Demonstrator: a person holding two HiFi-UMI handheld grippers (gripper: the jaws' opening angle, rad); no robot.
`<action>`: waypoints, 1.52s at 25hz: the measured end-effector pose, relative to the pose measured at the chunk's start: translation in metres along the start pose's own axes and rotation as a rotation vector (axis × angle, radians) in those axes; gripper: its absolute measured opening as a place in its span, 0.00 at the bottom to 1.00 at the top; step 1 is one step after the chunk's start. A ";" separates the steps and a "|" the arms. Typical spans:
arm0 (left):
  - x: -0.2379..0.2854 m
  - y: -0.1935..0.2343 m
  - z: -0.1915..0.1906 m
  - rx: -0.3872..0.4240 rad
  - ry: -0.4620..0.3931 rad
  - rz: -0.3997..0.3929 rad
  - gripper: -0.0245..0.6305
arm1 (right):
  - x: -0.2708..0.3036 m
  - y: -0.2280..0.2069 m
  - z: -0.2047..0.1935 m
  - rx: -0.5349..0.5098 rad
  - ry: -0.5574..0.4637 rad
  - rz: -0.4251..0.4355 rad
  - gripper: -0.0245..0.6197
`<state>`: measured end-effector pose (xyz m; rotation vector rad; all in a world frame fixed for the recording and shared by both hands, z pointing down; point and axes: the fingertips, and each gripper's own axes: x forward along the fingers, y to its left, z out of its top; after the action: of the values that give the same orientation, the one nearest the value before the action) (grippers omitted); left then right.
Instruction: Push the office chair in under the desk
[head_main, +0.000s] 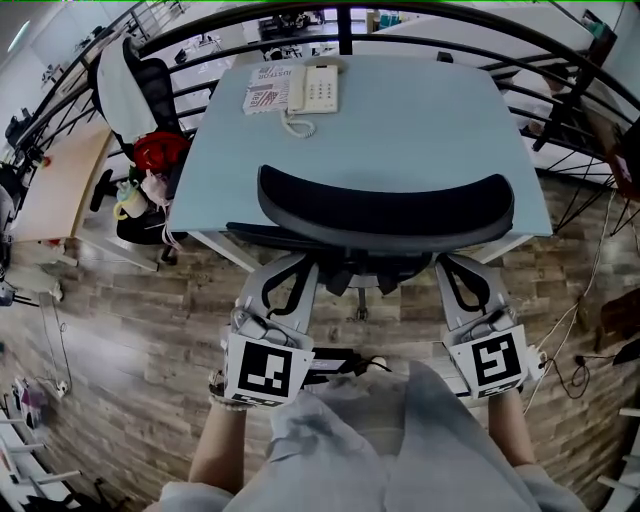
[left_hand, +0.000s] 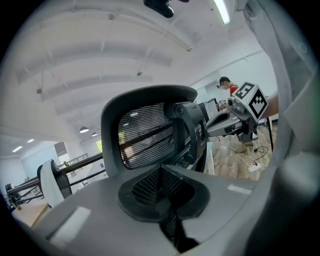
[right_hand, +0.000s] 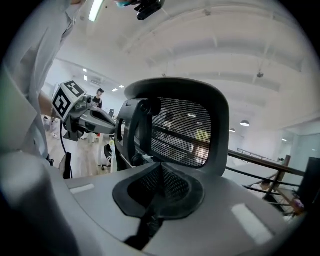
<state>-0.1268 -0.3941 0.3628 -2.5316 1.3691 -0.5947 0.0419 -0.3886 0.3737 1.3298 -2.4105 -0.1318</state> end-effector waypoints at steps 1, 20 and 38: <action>-0.001 0.000 -0.001 -0.002 -0.001 0.001 0.04 | 0.000 0.001 -0.001 0.008 0.001 -0.002 0.05; 0.007 -0.015 -0.001 -0.029 -0.003 -0.041 0.04 | -0.001 0.008 -0.005 0.013 0.021 -0.009 0.05; 0.006 -0.021 -0.005 0.006 0.000 -0.057 0.04 | -0.002 0.014 -0.007 -0.015 0.034 -0.007 0.05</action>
<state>-0.1102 -0.3877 0.3766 -2.5735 1.2967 -0.6086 0.0343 -0.3782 0.3833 1.3234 -2.3722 -0.1272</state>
